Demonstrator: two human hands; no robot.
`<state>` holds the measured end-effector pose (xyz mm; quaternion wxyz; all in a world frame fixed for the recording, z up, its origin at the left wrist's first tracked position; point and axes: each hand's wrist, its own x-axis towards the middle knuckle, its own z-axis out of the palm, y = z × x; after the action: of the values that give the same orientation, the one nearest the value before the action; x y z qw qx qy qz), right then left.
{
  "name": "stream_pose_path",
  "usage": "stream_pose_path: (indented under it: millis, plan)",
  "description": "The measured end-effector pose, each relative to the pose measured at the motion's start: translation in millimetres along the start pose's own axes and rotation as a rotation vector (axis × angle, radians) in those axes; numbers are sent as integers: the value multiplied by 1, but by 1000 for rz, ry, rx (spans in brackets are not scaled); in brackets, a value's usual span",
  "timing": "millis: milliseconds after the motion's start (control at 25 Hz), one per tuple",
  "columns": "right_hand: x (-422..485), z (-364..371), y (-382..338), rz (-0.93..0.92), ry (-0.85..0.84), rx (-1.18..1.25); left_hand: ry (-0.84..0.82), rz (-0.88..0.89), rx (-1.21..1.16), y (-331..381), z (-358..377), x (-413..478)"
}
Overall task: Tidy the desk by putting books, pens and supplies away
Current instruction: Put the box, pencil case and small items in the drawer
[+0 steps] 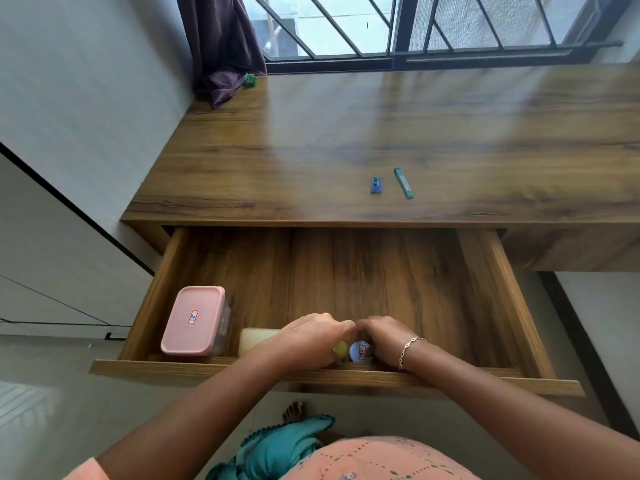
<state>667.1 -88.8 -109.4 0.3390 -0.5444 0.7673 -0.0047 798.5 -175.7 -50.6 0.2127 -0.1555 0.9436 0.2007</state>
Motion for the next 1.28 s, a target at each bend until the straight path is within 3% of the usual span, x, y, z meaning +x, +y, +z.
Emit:
stream_pose_path:
  millis: [360, 680, 960, 1080, 1280]
  plan:
    - [-4, -5, 10, -14, 92, -27, 22, 1, 60, -3, -6, -3]
    - [-23, -27, 26, -35, 506, -122, 407, -45, 92, -4, -34, 24]
    - [-6, -99, 56, 128, 732, 24, 604, -118, 51, -7, -90, 87]
    - [15, -136, 63, 180, 784, 104, 628, -171, -68, -8, -111, 122]
    - [54, -182, 63, 317, 793, 138, 593, -181, -69, -22, -133, 167]
